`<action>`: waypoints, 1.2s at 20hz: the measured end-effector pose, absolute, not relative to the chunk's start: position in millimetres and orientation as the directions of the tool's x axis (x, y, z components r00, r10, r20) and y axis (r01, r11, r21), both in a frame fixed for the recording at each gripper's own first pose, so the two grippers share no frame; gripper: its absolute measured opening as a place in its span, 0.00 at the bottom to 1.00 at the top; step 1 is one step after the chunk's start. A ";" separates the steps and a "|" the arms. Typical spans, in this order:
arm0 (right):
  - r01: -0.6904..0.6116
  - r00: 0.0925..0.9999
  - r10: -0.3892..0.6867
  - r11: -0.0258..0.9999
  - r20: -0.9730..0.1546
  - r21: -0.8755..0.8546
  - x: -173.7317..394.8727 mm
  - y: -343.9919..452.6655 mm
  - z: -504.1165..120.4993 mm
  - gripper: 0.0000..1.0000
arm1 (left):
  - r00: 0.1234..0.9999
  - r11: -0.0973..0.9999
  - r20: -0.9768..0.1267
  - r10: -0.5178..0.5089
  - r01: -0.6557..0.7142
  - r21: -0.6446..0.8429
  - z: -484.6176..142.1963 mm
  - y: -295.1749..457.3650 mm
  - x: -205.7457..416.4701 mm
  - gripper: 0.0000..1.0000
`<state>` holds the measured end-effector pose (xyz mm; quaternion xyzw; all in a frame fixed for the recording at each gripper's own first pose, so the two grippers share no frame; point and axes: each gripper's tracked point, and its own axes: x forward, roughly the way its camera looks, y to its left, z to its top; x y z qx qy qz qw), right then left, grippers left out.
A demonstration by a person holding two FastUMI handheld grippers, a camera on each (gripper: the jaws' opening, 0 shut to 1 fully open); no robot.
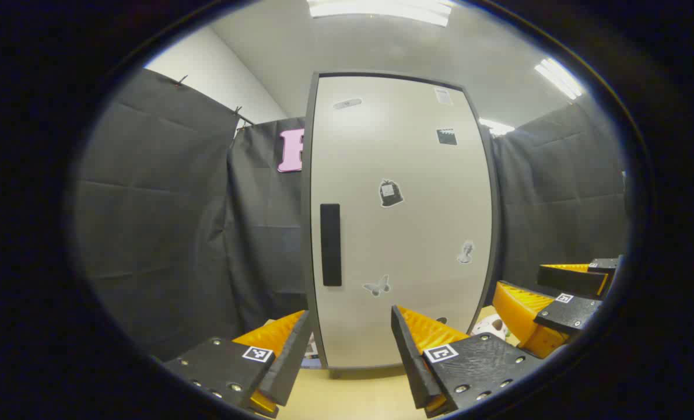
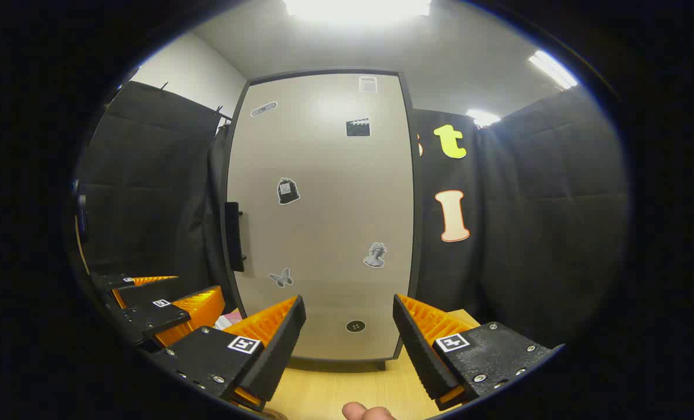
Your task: Open the cabinet door with the right hand, grasp the bottle in the cabinet with the left hand and place it on the coaster, then close the cabinet door with the right hand.
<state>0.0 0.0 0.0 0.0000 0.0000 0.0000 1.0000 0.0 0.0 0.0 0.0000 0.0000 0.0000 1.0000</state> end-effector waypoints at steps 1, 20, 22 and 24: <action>-0.003 1.000 0.003 1.000 0.000 0.002 -0.1 -0.4 -0.8 0.93 | 1.000 1.000 -0.003 0.003 -0.003 0.002 -0.4 1.1 0.4 0.78; -0.007 1.000 0.007 1.000 0.022 -0.009 17.7 -1.7 6.4 0.92 | 1.000 1.000 0.008 -0.008 0.008 -0.003 6.9 3.0 12.4 0.78; -0.016 0.999 0.016 1.000 0.029 -0.014 25.7 0.8 8.9 0.92 | 1.000 1.000 0.012 0.000 0.000 -0.003 7.1 9.1 8.3 0.78; -0.029 0.999 0.030 0.999 0.041 -0.022 37.0 7.2 15.5 0.93 | 1.000 1.000 0.015 0.004 -0.004 0.000 6.5 16.1 3.6 0.78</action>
